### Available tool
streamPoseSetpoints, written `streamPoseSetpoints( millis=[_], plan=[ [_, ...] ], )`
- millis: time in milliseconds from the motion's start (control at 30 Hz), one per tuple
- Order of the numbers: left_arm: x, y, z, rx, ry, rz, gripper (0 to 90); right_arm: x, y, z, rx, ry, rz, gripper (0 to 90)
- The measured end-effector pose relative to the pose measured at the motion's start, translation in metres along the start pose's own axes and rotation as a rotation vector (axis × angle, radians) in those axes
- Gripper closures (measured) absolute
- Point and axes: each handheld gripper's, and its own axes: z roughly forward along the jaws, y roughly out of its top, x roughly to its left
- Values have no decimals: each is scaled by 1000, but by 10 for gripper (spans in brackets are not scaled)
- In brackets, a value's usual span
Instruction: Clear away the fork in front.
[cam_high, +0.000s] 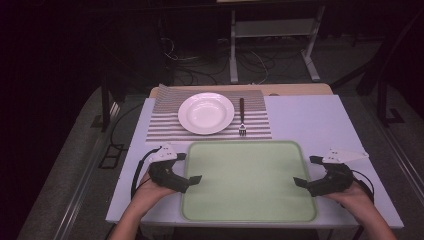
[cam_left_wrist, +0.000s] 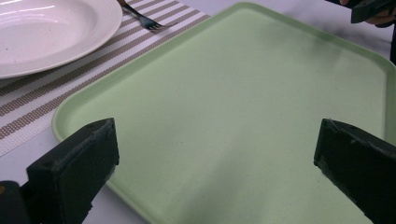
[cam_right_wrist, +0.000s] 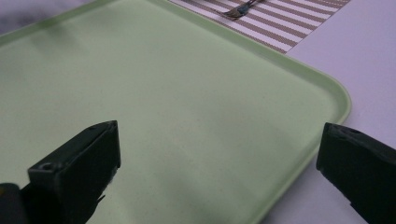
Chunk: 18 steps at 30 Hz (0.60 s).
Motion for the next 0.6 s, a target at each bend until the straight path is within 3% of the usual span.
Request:
streamPoseSetpoints(
  millis=[267,367,500,600],
  plan=[
    [3,-1,0,-11,3,-13,0,1,3,0,3,-1,13,0],
    [5,0,0,-17,-24,-21,0,1,7,-1,-7,-11,17,19],
    [6,0,0,-9,-19,-9,0,1,8,1,-11,-15,24,35],
    [9,-1,-3,-20,-23,-25,0,1,11,6,1,-22,18,25]
  ],
)
